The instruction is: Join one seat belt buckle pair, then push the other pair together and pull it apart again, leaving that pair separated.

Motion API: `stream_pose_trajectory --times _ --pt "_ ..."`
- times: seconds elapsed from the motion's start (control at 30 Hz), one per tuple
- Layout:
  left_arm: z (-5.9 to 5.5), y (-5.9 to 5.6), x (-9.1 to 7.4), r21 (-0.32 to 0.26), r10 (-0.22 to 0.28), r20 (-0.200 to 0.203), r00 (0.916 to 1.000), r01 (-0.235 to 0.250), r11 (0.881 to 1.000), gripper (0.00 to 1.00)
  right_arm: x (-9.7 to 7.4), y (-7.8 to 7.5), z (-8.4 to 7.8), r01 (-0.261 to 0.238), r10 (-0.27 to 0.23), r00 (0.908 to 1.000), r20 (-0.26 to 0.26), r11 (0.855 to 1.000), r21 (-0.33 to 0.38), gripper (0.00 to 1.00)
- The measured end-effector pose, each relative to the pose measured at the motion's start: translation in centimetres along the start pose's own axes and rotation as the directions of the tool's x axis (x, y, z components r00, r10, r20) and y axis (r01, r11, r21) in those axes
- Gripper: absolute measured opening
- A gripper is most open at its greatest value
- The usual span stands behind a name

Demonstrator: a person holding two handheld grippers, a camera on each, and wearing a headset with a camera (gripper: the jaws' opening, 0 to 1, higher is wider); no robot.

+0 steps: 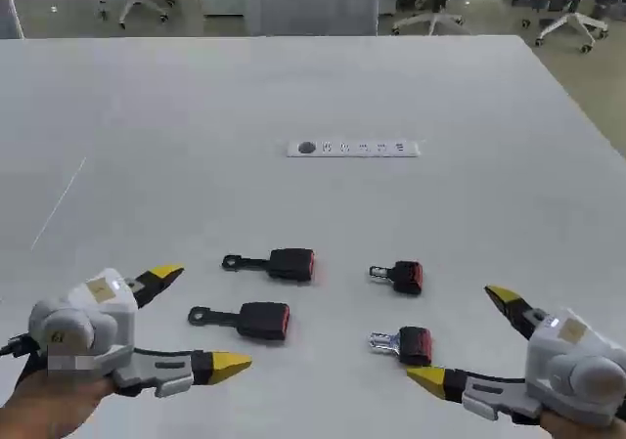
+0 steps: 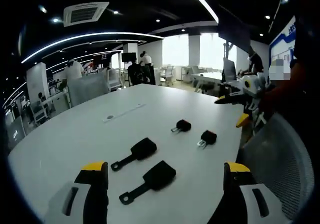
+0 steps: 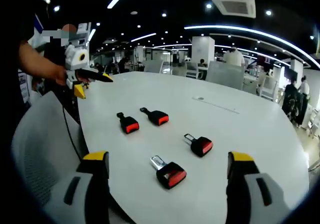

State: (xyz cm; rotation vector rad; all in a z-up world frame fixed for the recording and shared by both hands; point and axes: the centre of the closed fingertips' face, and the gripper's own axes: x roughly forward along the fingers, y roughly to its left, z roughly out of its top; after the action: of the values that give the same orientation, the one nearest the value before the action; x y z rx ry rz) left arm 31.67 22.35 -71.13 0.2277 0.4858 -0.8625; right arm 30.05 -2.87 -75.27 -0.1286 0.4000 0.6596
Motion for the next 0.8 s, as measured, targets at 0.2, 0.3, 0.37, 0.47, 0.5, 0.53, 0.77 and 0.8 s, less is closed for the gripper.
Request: stream_pose_trajectory --times 0.2,0.3,0.37,0.47,0.5,0.53,0.77,0.8 --pt "0.12 0.15 0.16 0.006 0.002 -0.007 1.0 -0.002 1.0 0.98 -0.05 0.0 -0.09 0.003 -0.003 1.0 0.007 1.0 0.01 1.0" --pt "0.09 0.08 0.2 0.009 -0.001 -0.012 0.9999 0.001 1.0 0.98 -0.1 -0.02 -0.33 0.0 0.0 1.0 0.002 1.0 0.013 1.0" --pt "0.04 0.0 0.24 0.011 0.0 -0.014 0.9999 0.001 1.0 0.98 -0.16 -0.09 -0.46 -0.001 0.001 1.0 0.001 1.0 0.011 1.0" --pt "-0.13 -0.04 0.29 0.008 0.0 -0.017 0.9999 0.0 1.0 0.98 -0.25 -0.11 -0.36 -0.003 0.003 1.0 0.002 1.0 0.007 1.0" --pt "-0.13 -0.07 0.3 0.01 -0.001 -0.018 0.9998 0.001 1.0 0.98 -0.27 -0.14 -0.33 -0.003 0.003 1.0 0.003 1.0 0.007 1.0" --pt "-0.12 -0.11 0.3 0.011 -0.001 -0.018 0.9998 0.001 1.0 0.98 -0.27 -0.15 -0.33 -0.004 0.004 1.0 0.003 1.0 0.007 1.0" --pt "-0.05 -0.1 0.27 0.012 0.0 -0.018 0.9998 0.001 1.0 0.98 -0.22 -0.16 -0.29 -0.011 0.011 0.9999 0.002 1.0 -0.001 1.0" --pt "-0.04 -0.11 0.27 0.013 -0.001 -0.018 0.9998 0.001 1.0 0.98 -0.23 -0.12 -0.26 -0.012 0.012 0.9999 0.001 1.0 -0.002 1.0"
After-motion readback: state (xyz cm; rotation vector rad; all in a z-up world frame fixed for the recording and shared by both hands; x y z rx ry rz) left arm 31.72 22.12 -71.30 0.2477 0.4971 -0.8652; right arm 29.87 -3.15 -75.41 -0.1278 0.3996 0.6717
